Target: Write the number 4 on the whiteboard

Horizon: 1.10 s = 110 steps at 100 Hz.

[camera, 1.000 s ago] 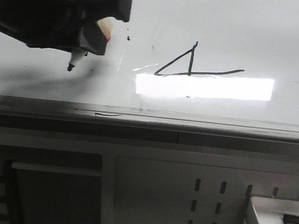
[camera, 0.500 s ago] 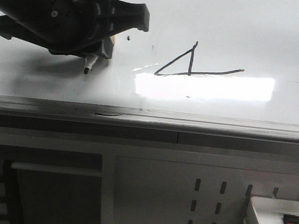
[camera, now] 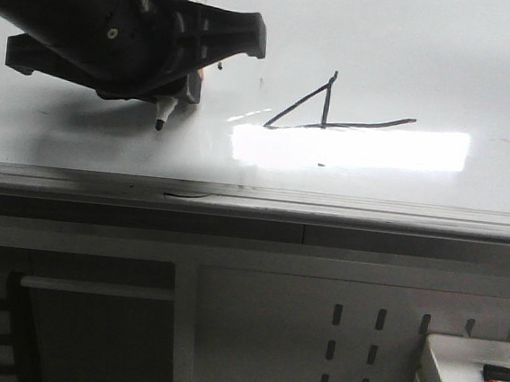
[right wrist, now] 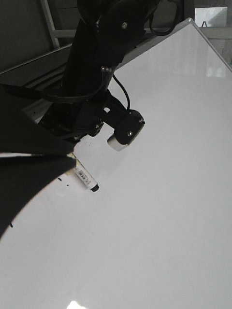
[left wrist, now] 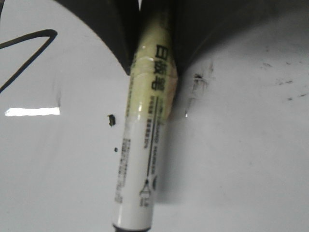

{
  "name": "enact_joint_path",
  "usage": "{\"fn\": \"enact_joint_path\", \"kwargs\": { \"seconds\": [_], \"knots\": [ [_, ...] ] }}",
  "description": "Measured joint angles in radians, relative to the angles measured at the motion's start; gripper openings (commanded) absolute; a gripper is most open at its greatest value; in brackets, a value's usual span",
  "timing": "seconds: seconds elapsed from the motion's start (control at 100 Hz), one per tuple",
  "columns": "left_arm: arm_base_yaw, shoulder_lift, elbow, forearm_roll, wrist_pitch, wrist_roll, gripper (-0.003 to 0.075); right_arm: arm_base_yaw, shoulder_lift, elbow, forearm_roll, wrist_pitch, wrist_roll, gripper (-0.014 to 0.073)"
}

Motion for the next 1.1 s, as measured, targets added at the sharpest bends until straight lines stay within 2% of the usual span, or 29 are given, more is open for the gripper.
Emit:
{"fn": "enact_joint_path", "kwargs": {
  "seconds": [0.33, 0.41, 0.58, 0.94, 1.1],
  "knots": [
    [0.0, 0.002, -0.004, 0.0, 0.0, -0.002, -0.0015, 0.0, 0.0, 0.0, 0.0, 0.0, 0.0, -0.0063],
    [0.0, 0.002, -0.004, 0.0, 0.0, -0.002, 0.003, 0.0, 0.0, 0.0, 0.0, 0.0, 0.0, -0.0063],
    [0.0, 0.004, -0.004, 0.0, 0.0, -0.002, 0.0185, 0.0, 0.0, 0.0, 0.0, 0.0, 0.0, -0.0063],
    [-0.004, 0.004, -0.004, 0.0, 0.004, -0.002, 0.0204, 0.0, 0.0, 0.0, 0.002, 0.0, 0.0, -0.0063],
    [-0.004, 0.006, -0.006, 0.0, 0.006, -0.002, 0.0312, 0.0, 0.0, 0.0, 0.01, 0.0, 0.0, -0.0063]
  ]
}}
